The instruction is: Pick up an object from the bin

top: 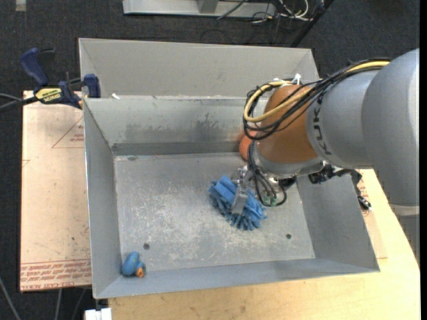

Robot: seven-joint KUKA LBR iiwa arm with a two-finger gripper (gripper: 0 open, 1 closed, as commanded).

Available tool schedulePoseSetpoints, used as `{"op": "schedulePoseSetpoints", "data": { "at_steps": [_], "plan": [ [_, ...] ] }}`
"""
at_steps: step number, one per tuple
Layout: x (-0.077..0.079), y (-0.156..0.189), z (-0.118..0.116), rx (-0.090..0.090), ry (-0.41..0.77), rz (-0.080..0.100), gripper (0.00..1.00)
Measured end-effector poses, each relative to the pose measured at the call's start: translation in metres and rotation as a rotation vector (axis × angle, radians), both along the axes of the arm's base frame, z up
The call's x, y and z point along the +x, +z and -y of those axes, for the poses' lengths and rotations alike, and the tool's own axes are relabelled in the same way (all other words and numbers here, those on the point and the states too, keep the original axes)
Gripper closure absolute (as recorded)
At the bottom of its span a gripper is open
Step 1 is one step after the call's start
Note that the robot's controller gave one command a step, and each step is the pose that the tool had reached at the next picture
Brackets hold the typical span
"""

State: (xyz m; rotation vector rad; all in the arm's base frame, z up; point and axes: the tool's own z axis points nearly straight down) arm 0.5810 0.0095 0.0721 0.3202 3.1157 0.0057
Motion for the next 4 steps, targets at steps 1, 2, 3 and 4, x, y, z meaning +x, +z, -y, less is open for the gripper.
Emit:
{"op": "schedulePoseSetpoints", "data": {
  "at_steps": [1,2,3,4],
  "plan": [
    [0.0,0.0,0.0,0.0,0.0,0.0,1.0],
    [-0.001,0.003,0.0,0.0,0.001,-0.003,1.0],
    [-0.003,0.02,0.0,0.0,0.001,-0.011,1.0],
    [-0.002,0.043,0.0,0.0,0.001,-0.006,1.0]
  ]
}}
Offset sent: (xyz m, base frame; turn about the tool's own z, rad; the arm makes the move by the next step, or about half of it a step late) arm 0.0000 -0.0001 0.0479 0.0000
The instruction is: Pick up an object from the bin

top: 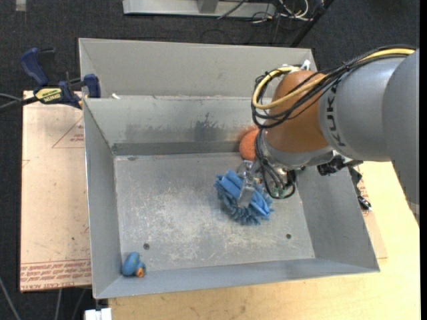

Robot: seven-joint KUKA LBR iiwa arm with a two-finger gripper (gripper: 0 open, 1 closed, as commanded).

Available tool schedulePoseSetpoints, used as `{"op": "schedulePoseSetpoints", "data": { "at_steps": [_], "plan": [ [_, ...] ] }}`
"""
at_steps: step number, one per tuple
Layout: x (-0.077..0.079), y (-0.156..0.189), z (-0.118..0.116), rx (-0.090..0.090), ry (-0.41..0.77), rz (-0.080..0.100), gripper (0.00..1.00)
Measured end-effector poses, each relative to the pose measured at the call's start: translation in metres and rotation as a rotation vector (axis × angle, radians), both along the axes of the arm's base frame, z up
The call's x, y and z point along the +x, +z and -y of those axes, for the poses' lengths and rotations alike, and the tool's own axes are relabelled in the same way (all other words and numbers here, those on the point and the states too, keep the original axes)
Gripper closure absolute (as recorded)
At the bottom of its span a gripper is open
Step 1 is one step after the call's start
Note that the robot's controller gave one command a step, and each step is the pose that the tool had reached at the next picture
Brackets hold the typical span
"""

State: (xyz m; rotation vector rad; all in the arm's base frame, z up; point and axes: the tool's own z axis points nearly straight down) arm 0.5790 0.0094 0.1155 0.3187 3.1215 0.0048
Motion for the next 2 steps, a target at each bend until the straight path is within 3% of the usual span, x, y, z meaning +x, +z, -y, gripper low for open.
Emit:
{"op": "schedulePoseSetpoints", "data": {
  "at_steps": [2],
  "plan": [
    [0.001,0.026,0.0,0.001,0.001,0.002,1.0]
  ]
}}
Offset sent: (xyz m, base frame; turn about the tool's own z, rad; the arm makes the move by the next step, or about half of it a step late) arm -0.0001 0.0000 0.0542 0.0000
